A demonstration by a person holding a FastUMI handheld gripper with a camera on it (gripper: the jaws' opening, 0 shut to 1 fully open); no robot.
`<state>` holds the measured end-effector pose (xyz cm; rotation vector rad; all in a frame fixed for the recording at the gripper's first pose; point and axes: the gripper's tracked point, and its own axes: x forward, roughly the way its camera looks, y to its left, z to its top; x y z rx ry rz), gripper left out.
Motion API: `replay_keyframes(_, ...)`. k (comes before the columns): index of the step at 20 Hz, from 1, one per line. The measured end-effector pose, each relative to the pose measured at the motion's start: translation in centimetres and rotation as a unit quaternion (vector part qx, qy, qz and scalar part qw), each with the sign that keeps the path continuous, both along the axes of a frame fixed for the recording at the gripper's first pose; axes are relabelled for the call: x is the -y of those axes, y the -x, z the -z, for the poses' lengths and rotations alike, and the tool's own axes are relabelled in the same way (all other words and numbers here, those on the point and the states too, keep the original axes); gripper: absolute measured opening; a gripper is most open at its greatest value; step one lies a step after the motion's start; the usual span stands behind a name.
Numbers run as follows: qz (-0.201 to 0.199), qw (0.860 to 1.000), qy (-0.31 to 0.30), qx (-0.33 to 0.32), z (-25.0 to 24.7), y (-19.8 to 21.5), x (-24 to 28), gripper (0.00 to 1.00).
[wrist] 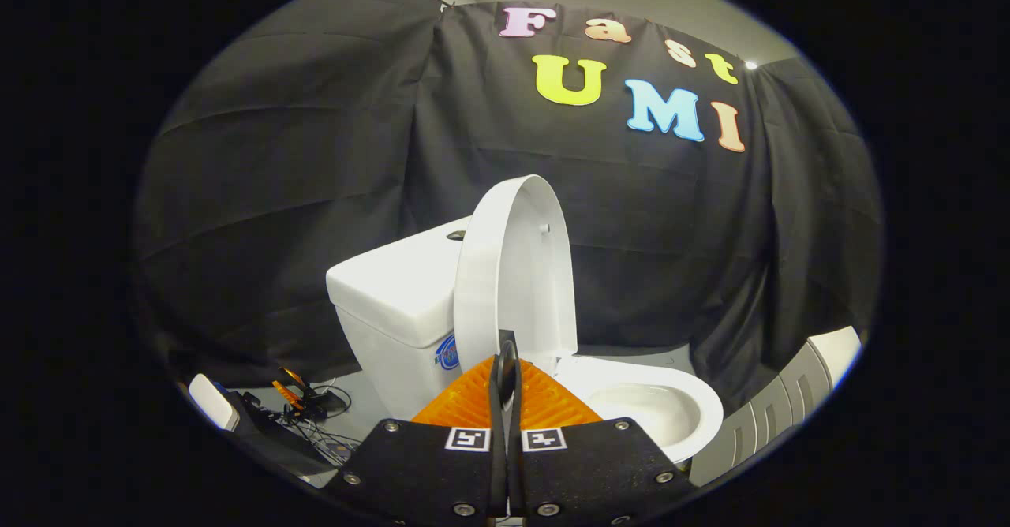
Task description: Open the toilet lid.
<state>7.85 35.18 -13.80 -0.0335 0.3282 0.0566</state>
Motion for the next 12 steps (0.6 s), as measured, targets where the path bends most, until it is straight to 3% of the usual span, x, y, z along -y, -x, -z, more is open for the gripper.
replay_keyframes(4,0.002,1.000,-0.008,0.000,0.0,0.1,-0.3,0.00)
replay_keyframes(8,-0.027,0.999,-0.019,0.005,0.1,0.0,-1.0,0.10)
replay_keyframes(12,-0.066,0.993,-0.098,0.000,-0.8,1.0,-1.5,0.26)
